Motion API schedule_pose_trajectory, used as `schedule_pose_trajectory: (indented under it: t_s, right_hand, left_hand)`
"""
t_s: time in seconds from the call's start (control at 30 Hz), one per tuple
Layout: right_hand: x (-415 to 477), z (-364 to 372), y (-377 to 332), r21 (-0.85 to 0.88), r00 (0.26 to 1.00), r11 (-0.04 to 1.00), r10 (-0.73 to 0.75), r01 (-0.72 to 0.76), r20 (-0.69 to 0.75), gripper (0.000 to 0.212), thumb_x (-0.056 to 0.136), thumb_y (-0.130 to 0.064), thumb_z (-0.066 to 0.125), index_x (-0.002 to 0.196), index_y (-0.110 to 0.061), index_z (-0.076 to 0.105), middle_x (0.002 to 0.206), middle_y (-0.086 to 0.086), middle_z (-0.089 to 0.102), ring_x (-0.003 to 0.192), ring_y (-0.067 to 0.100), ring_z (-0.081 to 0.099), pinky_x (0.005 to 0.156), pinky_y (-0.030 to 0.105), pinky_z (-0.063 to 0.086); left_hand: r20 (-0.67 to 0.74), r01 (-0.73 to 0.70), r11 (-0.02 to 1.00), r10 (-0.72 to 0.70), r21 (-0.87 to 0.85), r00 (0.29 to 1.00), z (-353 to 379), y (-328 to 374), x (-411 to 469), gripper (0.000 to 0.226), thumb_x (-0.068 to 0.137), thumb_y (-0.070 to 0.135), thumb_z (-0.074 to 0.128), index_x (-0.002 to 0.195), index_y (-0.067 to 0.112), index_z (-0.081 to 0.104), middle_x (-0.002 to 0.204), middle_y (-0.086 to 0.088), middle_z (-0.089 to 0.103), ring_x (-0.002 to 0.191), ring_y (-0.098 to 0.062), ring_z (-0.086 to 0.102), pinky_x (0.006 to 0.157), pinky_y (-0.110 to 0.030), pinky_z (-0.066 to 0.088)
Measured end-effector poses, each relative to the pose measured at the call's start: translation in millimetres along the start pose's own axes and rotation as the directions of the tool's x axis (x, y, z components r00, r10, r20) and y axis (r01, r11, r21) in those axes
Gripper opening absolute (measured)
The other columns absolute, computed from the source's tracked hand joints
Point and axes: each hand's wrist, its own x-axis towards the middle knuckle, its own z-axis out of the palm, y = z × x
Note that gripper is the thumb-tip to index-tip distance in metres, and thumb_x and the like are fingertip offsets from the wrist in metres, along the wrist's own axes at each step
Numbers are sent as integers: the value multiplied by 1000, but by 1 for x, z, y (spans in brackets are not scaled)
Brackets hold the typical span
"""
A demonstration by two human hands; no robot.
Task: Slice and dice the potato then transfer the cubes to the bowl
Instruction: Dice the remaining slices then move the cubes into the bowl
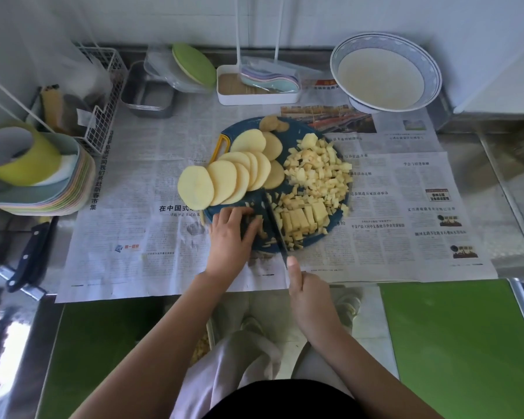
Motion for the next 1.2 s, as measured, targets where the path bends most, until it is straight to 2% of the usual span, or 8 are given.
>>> schedule_pose_trajectory:
  t_s: [0.13,0.27,0.4,0.53,0.83,0.97,1.03,1.2]
  right_hand:
    - [-2,5,-1,-165,997,984,-61,68,48,58,93,-55,11,58,-19,41,54,-4,46,49,9,44,46,21,33]
    - [1,6,-5,-219,996,971,-89,93,28,57,99,-52,16,68,-16,47,62,-3,50,59,11,51,51,22,36]
    - [10,1,1,91,998,996,-3,-3,68,63,98,-55,22,55,-12,36,48,3,39,40,12,39,46,27,36]
    - [11,-10,10,323,987,940,59,-106,151,62,92,-60,31,61,-6,42,43,5,36,30,16,34,36,25,33]
    - [6,-18,9,253,996,967,-31,9,85,65,97,-58,27,60,-7,44,46,8,33,30,11,30,36,22,30]
    - [1,-22,8,240,994,970,-52,28,95,68,99,-54,25,57,-4,42,40,2,31,30,10,31,40,22,31]
    - [-1,-24,5,257,988,966,-52,13,144,73,100,-54,23,56,1,44,39,3,31,30,13,32,38,21,32]
    - [-1,-19,8,188,986,982,-34,3,162,73,100,-54,23,55,-2,44,34,0,33,29,11,36,45,22,33]
  left_hand:
    - [189,-55,998,56,-10,980,-20,-6,8,52,78,30,77,125,16,59,116,-1,54,108,-16,45,92,-26,33]
    - [219,-83,996,75,26,973,-20,-7,10,47,72,26,82,114,14,64,109,-2,56,104,-20,49,91,-36,40]
    - [169,-76,996,68,41,983,-17,-3,10,42,71,27,82,109,19,66,100,3,60,96,-18,52,86,-35,42]
    - [122,-62,997,56,48,991,-16,5,10,39,69,31,83,102,19,67,86,9,56,88,-16,50,75,-29,37]
    - [149,-43,999,39,25,988,-13,10,8,43,70,37,83,104,16,66,84,10,55,87,-16,51,78,-32,44]
    - [126,3,998,5,-65,992,-16,12,7,25,82,28,74,100,13,65,93,7,54,87,-9,51,78,-21,44]
    - [84,22,999,-18,-45,996,-15,10,7,16,85,25,71,91,13,62,96,3,50,90,-13,50,80,-24,46]
    - [190,30,994,-50,106,980,-15,10,11,25,86,32,69,90,8,65,99,-1,43,97,-16,34,79,-22,28]
